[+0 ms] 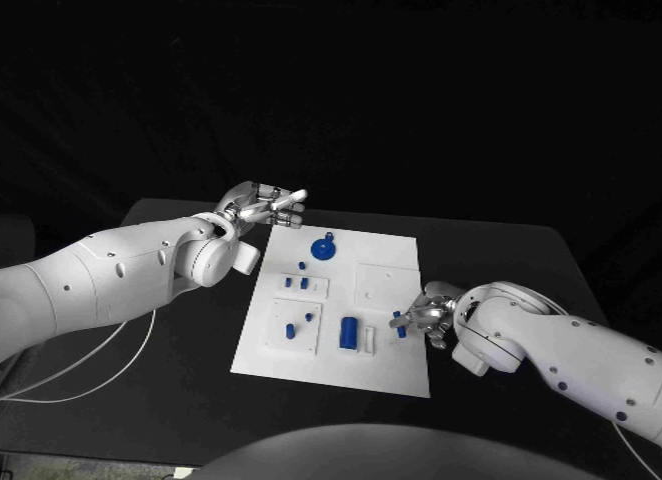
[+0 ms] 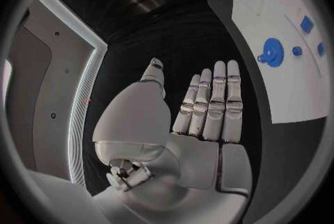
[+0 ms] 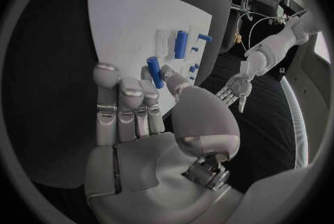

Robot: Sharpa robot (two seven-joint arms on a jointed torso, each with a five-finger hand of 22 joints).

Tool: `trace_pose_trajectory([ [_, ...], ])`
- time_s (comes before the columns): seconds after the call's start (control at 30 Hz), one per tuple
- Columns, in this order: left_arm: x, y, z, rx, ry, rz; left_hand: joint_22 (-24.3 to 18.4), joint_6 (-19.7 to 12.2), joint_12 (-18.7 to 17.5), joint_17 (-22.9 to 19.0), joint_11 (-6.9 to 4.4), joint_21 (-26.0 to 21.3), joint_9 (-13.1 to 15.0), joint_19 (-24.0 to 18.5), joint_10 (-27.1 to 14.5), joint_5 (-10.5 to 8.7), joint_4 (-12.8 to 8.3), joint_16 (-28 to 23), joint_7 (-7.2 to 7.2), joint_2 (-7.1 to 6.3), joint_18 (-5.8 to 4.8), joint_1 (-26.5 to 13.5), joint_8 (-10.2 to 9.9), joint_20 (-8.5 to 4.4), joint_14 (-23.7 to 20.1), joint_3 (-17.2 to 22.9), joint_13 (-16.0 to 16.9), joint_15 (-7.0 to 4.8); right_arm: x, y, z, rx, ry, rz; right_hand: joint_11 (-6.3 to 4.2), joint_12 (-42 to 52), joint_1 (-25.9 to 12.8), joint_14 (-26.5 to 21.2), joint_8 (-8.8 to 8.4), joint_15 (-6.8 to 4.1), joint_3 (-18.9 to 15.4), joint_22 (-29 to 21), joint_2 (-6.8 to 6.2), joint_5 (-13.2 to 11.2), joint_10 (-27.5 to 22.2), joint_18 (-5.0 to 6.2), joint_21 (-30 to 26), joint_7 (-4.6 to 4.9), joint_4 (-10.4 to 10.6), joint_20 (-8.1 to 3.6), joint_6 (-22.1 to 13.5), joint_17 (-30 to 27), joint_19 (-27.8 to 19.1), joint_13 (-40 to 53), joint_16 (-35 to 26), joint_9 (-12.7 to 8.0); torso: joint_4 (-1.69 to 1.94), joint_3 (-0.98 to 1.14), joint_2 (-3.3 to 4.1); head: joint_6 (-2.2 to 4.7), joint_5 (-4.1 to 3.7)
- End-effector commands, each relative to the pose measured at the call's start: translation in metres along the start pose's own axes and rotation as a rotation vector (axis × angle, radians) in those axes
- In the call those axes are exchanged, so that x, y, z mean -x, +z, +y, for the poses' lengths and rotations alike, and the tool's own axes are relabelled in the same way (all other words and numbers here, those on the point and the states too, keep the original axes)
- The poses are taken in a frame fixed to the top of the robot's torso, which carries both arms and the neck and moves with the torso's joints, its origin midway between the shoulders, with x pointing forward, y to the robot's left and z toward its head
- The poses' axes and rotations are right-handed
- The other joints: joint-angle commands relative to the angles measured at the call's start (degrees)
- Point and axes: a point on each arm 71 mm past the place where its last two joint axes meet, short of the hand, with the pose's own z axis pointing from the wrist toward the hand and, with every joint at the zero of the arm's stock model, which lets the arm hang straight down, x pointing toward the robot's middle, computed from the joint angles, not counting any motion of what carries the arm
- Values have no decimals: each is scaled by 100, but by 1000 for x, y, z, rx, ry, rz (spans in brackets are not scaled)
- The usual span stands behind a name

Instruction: Assemble the parts on the task board

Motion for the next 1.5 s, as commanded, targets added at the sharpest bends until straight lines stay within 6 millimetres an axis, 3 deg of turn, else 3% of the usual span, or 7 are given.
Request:
trace_pose_trajectory([
  [0.03, -3, 1, -1, -5, -6, 17, 3, -19, 1, 8, -2, 5, 8, -39, 7, -18, 33, -22, 34, 27, 6, -12, 21, -3, -11, -6, 8, -26, -11, 5, 6, 14, 15, 32, 5, -29, 60, 7, 16, 8, 760, 4, -8, 18, 40, -36, -19, 13, -749, 27, 46, -12, 253, -3, -37, -9, -1, 0, 1, -2, -5],
  [0.4, -5, 1, -1, -2, -8, 25, 3, -31, 1, 8, 0, 6, 8, -40, -1, -15, 37, -22, 31, 25, 7, -15, 21, -2, -12, -8, 8, -25, -37, 20, 17, 14, 9, 44, -20, -24, 89, 6, 19, -9, 509, 2, 30, -148, 48, -45, -54, -39, -732, 13, 72, -34, 258, -4, -47, 31, -4, 0, -4, -13, 25],
  [0.83, -6, 2, 0, 15, -4, 29, 4, -34, 1, 10, 1, 8, 8, -40, -3, -18, 42, -21, 35, 43, 8, -25, 22, -2, -10, -6, 8, -25, -45, 26, 21, 11, 14, 45, -50, -13, 39, 4, 15, -31, 270, -4, 58, -235, 51, -63, -56, -118, -651, -9, 103, -44, 261, 9, -54, -10, -7, 5, -1, -2, 45],
  [1.13, -6, 2, 1, 25, -2, 31, 4, -47, 1, 10, 5, 8, 8, -43, -20, -25, 53, -22, 34, 37, 8, -28, 21, 0, -15, -6, 8, -23, -54, 26, 22, 17, 1, 82, -55, -13, 52, 6, 15, -36, 157, -11, 67, -209, 48, -74, -66, -130, -605, -18, 128, -40, 260, 15, -53, -131, -7, 2, -2, -35, 57],
  [1.5, -6, 2, 1, 32, 1, 35, 4, -45, 1, 11, 7, 8, 8, -45, -29, -24, 73, -21, 34, 29, 8, -23, 23, 1, -15, 1, 8, -23, -56, 24, 21, 17, -2, 86, -56, -23, 60, 3, 17, -37, 153, -12, 72, -190, 47, -75, -69, -131, -616, -18, 141, -46, 260, 9, -62, -140, -7, 3, -1, -33, 68],
])
